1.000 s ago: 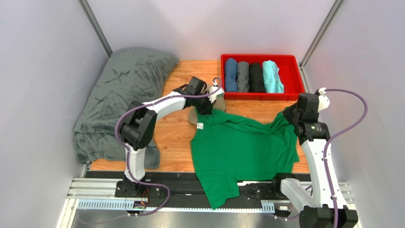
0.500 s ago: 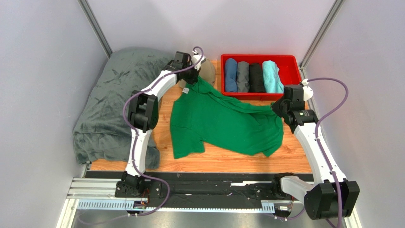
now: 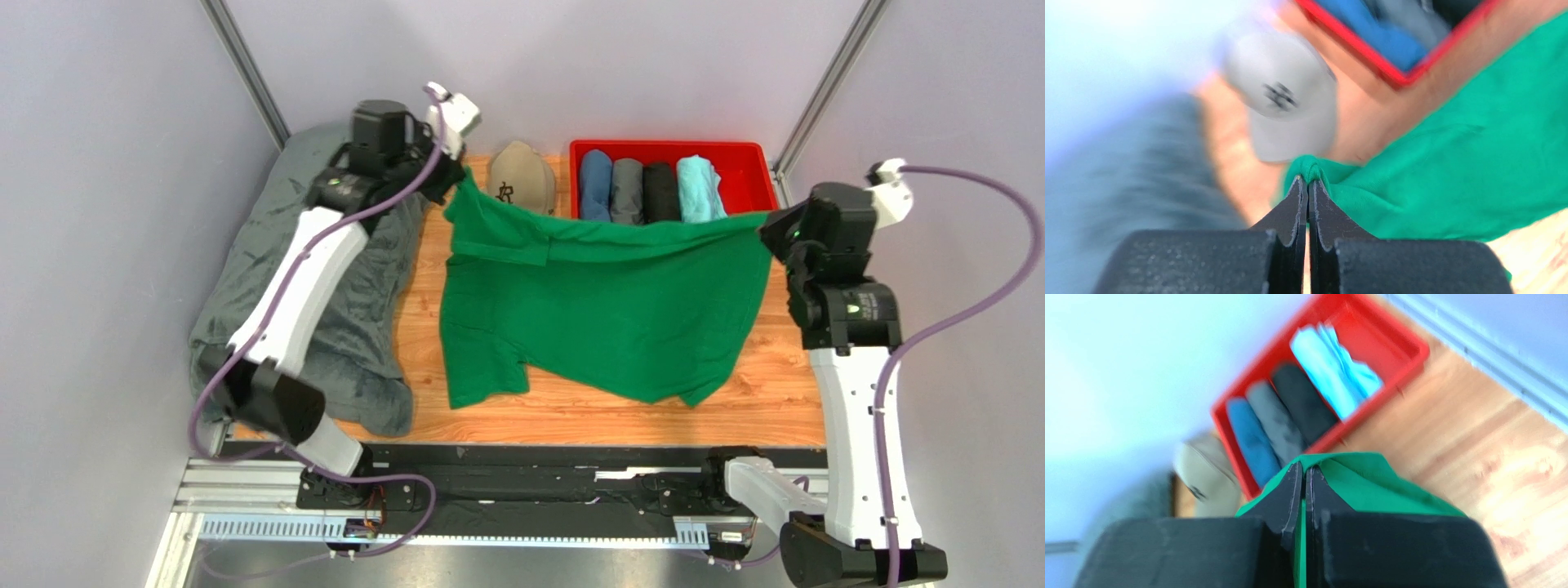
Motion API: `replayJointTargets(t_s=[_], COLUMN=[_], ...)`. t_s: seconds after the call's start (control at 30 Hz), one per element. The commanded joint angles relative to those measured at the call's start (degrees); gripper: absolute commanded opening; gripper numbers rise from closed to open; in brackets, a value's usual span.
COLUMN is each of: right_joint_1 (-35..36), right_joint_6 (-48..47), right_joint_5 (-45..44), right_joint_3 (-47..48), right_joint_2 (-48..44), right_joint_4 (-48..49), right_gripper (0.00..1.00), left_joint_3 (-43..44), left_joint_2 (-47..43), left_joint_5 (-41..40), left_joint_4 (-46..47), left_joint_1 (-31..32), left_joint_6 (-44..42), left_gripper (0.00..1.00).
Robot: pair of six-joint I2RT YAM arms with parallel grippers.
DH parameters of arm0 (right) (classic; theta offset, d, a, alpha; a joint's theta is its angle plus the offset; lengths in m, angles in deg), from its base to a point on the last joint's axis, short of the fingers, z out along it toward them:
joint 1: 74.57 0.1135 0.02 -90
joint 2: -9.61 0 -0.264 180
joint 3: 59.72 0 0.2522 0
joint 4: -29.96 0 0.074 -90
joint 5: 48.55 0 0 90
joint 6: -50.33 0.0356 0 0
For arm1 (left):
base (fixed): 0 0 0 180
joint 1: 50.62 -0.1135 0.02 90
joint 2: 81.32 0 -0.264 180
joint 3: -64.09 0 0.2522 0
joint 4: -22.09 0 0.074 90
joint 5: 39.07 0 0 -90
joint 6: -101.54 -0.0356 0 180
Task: Roll the t-shirts
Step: Flatten out the T-shirt at the center of the board.
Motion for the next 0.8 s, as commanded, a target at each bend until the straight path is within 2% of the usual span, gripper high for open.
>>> replayJointTargets(t_s=[0.0,0.13,0.2,0.23,0.3,0.33,0.4,0.47,0.5,0.53,0.57,0.63,0.77], right_joint_1=[-1.30,-3.49,-4.45,-4.81,-6.03,-6.48,-8.23,-9.03,-9.55,-9.82,-10.00,-10.26,-10.61], right_joint_6=[-1.97,-2.50,-2.32,-2.15,-1.36,-0.57,1.10,1.54,1.98,2.16,2.16,2.25,1.81], right_joint_5=[-2.73,-1.16,-0.01,1.38,3.15,4.81,6.84,7.72,7.81,8.25,8.60,8.69,9.13], right_joint_3=[15.27,27.41,33.22,40.91,49.03,56.38,62.50,62.01,59.91,56.41,49.15,41.64,25.56], right_joint_2=[4.83,13.70,20.61,23.27,30.46,32.42,35.33,34.38,33.07,28.79,26.57,19.74,9.98], right_joint_4=[-0.10,3.30,4.81,4.82,3.77,2.72,-0.09,-0.54,0.07,0.86,2.00,4.64,4.73], right_gripper=[0.00,0.00,0.00,0.00,0.00,0.00,0.00,0.00,0.00,0.00,0.00,0.00,0.00], left_joint_3=[7.59,19.43,25.33,34.41,46.04,57.15,63.31,57.48,52.57,42.25,37.63,28.84,17.48], left_joint_2=[-6.66,-4.13,1.12,3.76,12.61,15.10,17.50,13.83,7.72,4.27,-1.69,-6.12,-14.03], left_joint_5=[-5.32,-9.81,-13.05,-13.77,-14.74,-15.09,-15.27,-15.45,-15.10,-14.57,-13.70,-12.99,-12.73], left_joint_4=[-4.76,-2.15,-0.90,-1.86,-6.14,-7.56,-8.46,-6.27,-2.43,-0.39,1.37,2.18,-0.02], left_joint_1=[-0.96,-1.14,-1.23,-1.49,-2.19,-2.19,-2.28,-2.37,-2.72,-2.81,-2.81,-2.81,-3.16], left_joint_6=[-2.82,-3.00,-3.00,-2.83,-2.04,-2.12,-2.73,-3.09,-3.09,-3.00,-3.17,-3.44,-4.58], left_gripper=[0.00,0.00,0.00,0.00,0.00,0.00,0.00,0.00,0.00,0.00,0.00,0.00,0.00])
